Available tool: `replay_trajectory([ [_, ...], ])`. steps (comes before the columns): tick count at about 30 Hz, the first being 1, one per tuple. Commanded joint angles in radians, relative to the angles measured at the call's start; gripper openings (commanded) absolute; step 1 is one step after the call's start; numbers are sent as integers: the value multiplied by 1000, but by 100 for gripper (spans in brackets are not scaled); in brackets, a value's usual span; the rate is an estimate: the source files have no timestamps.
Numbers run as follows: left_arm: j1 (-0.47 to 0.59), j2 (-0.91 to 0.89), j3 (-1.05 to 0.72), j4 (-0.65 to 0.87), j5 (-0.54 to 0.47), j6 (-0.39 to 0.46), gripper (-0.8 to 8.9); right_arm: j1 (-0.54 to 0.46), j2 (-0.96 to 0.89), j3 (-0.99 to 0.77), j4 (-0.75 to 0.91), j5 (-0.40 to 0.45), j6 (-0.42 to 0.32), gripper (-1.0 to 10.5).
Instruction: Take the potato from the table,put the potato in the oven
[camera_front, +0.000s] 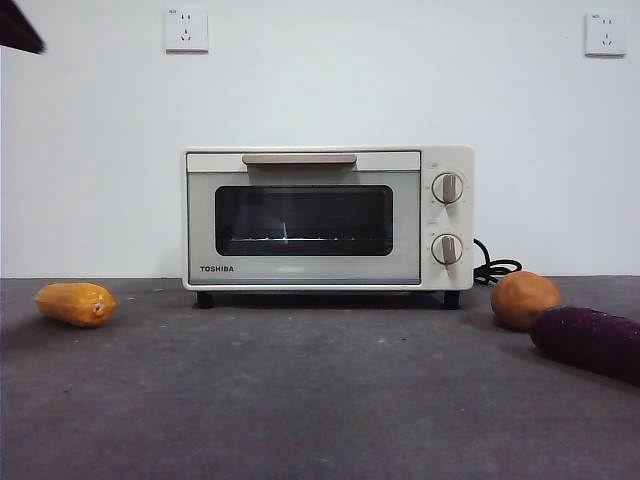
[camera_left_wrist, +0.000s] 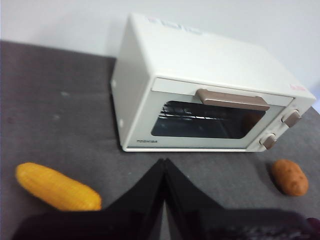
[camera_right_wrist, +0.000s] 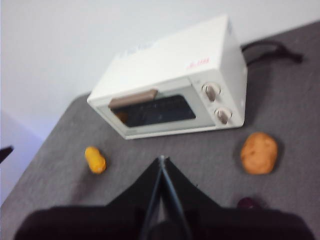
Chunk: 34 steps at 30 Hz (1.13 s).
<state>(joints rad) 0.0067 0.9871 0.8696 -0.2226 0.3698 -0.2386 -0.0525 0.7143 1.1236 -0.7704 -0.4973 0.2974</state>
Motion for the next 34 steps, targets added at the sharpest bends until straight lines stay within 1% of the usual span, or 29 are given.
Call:
replay_trajectory([
  [1, -19, 93, 77, -27, 5, 0, -6, 0, 68, 46, -36, -13, -49, -2],
  [6, -53, 224, 195, -61, 5, 14, -6, 0, 182, 122, -108, -12, -91, 0],
  [11, -82, 312, 286, -69, 5, 14, -6, 0, 286, 180, -153, -12, -94, 0],
  [16, -116, 390, 393, -106, 6, 14, -6, 0, 361, 219, -183, -12, -115, 0],
  [18, -130, 429, 449, -141, 13, 14, -6, 0, 378, 222, -191, -12, -115, 0],
  [22, -161, 517, 569, -210, 58, 31, -6, 0, 397, 222, -214, -12, -121, 0],
  [29, -227, 697, 803, -357, 60, 79, -6, 0, 403, 222, -252, -12, -168, 0],
  [34, -261, 807, 930, -398, 56, 85, -6, 0, 403, 222, -270, -12, -172, 0],
])
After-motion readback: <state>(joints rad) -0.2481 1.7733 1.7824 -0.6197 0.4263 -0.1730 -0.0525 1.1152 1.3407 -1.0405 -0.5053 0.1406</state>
